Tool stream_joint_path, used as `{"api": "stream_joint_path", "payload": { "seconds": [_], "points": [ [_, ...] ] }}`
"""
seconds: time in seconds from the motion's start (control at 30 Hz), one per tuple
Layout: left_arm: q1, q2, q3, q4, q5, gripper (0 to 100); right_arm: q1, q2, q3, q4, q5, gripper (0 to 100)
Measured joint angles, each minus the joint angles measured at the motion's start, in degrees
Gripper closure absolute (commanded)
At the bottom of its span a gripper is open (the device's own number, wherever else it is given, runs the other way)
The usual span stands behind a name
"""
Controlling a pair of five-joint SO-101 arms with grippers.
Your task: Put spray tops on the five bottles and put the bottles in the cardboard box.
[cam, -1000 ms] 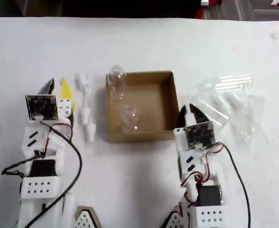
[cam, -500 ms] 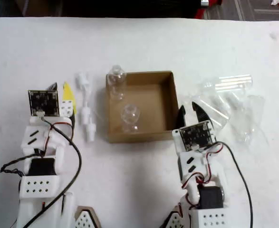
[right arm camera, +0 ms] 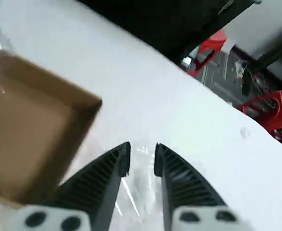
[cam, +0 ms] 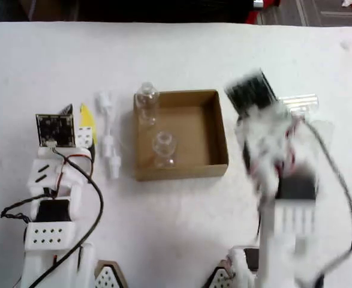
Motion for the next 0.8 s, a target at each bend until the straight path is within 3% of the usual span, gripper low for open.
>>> {"api": "stream_joint_path", "payload": {
  "seconds": [0.13, 0.3, 0.5, 0.8],
  "points": [
    [2.29, 0.0, 0.88, -0.53, 0.0, 92, 4.31, 22.68, -18.73, 8.62, 14.95, 92.8],
    [3.52, 0.0, 4.66, -6.59, 0.0, 92, 6.68, 45.89, -39.56, 20.75, 26.55, 92.4],
    [3.96, 0.0, 7.56, -12.48, 0.0, 92, 7.65, 66.46, -63.91, 31.65, 34.37, 78.7],
    [3.96, 0.0, 9.05, -17.32, 0.0, 92, 9.23, 91.52, -90.73, 41.05, 45.63, 77.9]
  ]
}}
